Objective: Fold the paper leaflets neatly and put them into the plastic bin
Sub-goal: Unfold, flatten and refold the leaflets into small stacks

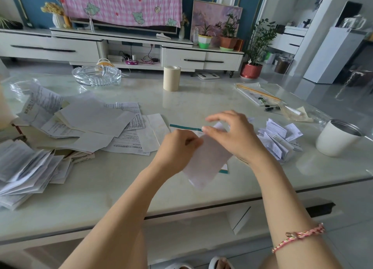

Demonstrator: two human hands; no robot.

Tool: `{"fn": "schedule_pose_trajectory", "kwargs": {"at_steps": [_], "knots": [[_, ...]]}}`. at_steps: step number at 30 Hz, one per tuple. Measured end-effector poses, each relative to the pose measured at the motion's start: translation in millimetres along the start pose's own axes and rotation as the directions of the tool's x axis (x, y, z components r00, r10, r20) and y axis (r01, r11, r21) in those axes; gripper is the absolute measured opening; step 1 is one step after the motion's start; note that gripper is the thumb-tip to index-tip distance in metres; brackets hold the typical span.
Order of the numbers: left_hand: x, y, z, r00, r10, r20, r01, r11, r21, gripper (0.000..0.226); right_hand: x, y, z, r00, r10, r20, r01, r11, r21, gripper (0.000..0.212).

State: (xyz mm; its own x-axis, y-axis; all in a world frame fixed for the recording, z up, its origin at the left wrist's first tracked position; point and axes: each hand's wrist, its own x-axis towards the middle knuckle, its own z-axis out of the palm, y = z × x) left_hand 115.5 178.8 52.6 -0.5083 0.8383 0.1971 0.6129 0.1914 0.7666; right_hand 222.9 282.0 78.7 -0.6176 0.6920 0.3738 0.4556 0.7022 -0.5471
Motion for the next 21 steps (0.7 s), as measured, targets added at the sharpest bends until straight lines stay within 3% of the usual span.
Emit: {"fn": "schedule_pose_trajectory", "kwargs": {"at_steps": [2,4,12,18,21], "knots": [[-2,2,2,0.997,0.036,0.064,-0.039,0.998,0.05,0.028,-3,2,-2,0.982,0.062,0.177,-0.081,0.991,0.102,0.013],[-2,2,4,0.993,0.05,0.106,-0.058,0.996,0.07,0.028,-4,9,-4,0.968,0.079,0.24,-0.117,0.982,0.147,0.018],[4,-5,-9,0.995,-0.011,0.1,0.019,0.997,-0.079,0.026,-1,21,-11,0.99,0.11,0.082,-0.127,0.964,0.235,0.019],[6,-11,-16,0.996,-0.036,0.087,0.043,0.996,-0.08,0.027,1,24,-7,0.985,0.138,0.101,-0.161,0.947,0.279,0.017],[6,-13,-18,0.995,-0.044,0.084,0.052,0.994,-0.097,0.025,4,31,-10,0.98,0.193,0.044,-0.196,0.929,0.313,0.021]]}}
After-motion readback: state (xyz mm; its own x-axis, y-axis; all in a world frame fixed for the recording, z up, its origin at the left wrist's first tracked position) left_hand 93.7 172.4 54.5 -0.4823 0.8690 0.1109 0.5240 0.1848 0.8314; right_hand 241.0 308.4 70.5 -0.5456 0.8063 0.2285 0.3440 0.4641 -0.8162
